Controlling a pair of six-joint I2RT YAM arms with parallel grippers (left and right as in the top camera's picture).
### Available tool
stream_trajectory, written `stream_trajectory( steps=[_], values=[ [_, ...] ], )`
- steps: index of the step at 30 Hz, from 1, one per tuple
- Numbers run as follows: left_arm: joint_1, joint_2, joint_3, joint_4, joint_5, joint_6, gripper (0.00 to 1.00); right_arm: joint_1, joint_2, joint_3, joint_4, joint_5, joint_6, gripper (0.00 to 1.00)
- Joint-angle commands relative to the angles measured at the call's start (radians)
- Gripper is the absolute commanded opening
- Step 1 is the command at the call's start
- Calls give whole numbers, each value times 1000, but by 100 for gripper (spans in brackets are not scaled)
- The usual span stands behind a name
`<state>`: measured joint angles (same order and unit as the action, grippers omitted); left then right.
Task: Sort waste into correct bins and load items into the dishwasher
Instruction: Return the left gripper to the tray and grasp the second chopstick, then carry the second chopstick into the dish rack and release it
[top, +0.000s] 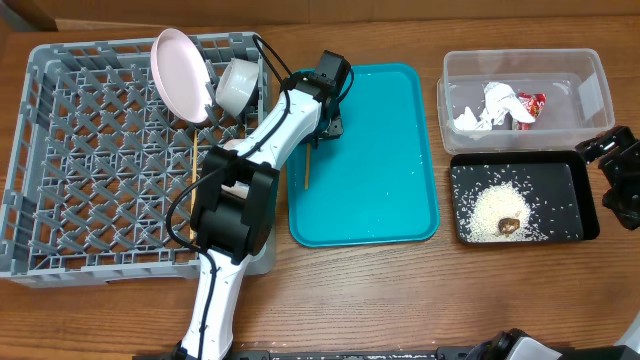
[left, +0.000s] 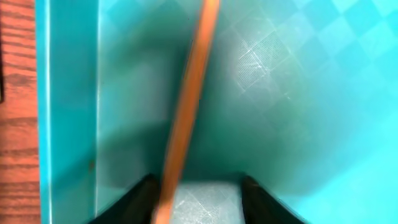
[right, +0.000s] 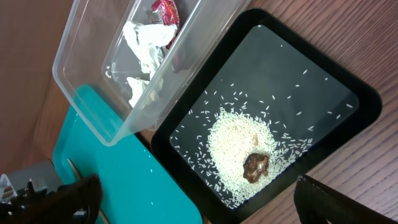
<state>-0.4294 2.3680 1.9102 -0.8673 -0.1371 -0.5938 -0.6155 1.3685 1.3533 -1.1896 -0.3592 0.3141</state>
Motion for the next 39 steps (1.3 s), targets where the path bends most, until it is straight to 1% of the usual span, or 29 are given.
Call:
stream_trajectory(
  steps=[1,2,3,5,9,12,15,18,20,24,27,29,31,36,39],
  values=[
    [1,85,-28,-19,43,19,23,-4,-14,23,6,0,4,100],
    [1,84,-27,-21,50,23,8,-4,-14,23,6,0,4,100],
    [1,83,-23,-24,57,22,4,-4,-14,23,6,0,3,100],
    [4,75,-2,-40,77,25,4,-4,-14,23,6,0,4,100],
    [6,33,90,-101,94,102,4,-4,-14,23,6,0,4,100],
    [6,-18,218,-208,94,168,4,-4,-14,23,6,0,3,100],
    [7,-90,362,-354,89,232,4,-4,-14,23,6,0,4,100],
    [13,-185,475,-494,48,294,4,-4,-14,23,6,0,4,100],
    [21,-261,507,-559,-9,311,4,-4,-14,23,6,0,4,100],
    [61,-397,509,-649,-101,333,4,-4,-14,23,6,0,3,100],
    [113,-447,509,-737,-114,353,4,-4,-14,23,6,0,3,100],
    [168,-457,507,-824,-121,363,4,-4,-14,23,6,0,3,100],
    [216,-464,465,-822,-78,408,4,-4,-14,23,6,0,4,100],
    [323,-465,291,-811,-53,416,4,-4,-14,23,6,0,4,100],
    [357,-465,157,-756,-52,426,4,-4,-14,23,6,0,3,100]
  ],
)
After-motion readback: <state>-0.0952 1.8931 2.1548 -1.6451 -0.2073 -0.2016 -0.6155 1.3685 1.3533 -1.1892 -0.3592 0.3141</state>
